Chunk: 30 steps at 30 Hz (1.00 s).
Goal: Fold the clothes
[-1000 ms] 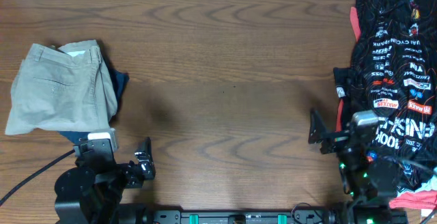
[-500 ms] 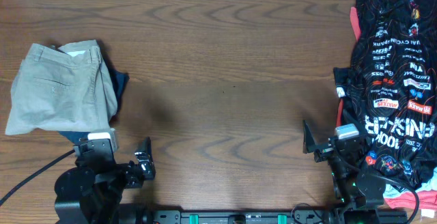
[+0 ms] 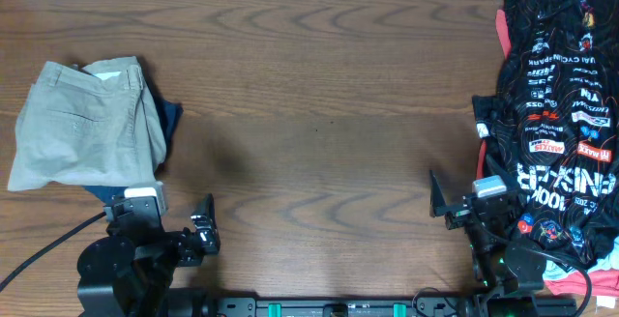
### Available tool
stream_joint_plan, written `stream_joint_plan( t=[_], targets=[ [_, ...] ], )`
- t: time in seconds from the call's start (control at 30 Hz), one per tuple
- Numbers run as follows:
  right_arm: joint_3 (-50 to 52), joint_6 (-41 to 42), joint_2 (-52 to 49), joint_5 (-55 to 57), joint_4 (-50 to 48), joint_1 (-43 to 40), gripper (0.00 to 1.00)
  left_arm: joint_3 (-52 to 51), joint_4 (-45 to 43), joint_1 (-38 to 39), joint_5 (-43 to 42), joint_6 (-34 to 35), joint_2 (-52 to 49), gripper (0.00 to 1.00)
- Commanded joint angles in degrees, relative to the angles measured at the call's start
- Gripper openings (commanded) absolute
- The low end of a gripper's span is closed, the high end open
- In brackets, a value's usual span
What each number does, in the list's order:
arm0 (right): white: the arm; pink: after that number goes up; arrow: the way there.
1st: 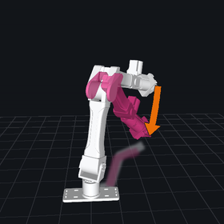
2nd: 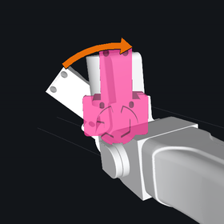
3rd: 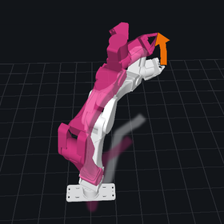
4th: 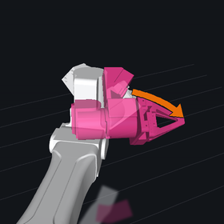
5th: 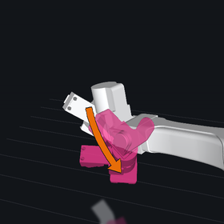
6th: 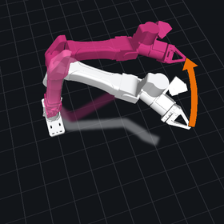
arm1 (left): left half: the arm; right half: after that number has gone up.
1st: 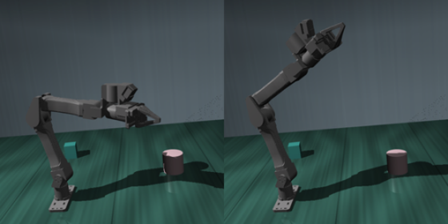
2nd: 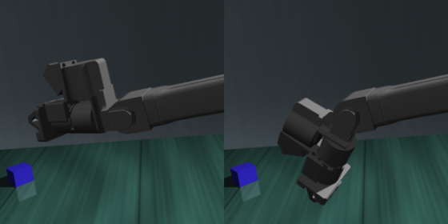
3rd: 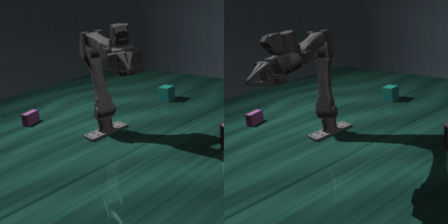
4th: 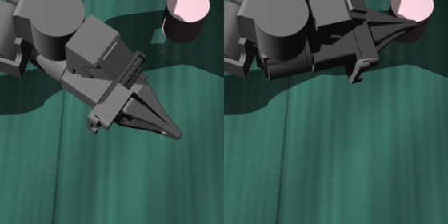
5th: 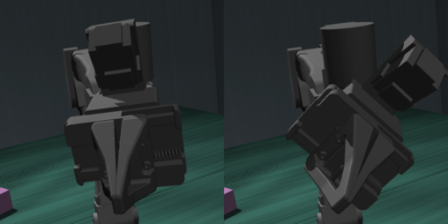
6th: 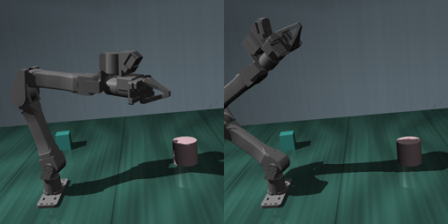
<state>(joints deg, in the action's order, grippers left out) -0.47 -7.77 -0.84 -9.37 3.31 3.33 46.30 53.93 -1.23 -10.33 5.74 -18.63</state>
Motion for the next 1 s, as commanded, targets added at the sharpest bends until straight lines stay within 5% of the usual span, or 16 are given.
stream_joint_plan(
  t=[0.0, 0.97],
  targets=[
    [0.15, -0.66, 0.55, 0.55, 0.15, 0.17, 0.99, -0.07, 0.04, -0.02, -0.33, -0.35, 0.04, 0.98],
    [0.15, -0.66, 0.55, 0.55, 0.15, 0.15, 0.99, -0.31, 2.84, 0.50, 1.07, -2.14, 3.41, 0.98]
  ],
)
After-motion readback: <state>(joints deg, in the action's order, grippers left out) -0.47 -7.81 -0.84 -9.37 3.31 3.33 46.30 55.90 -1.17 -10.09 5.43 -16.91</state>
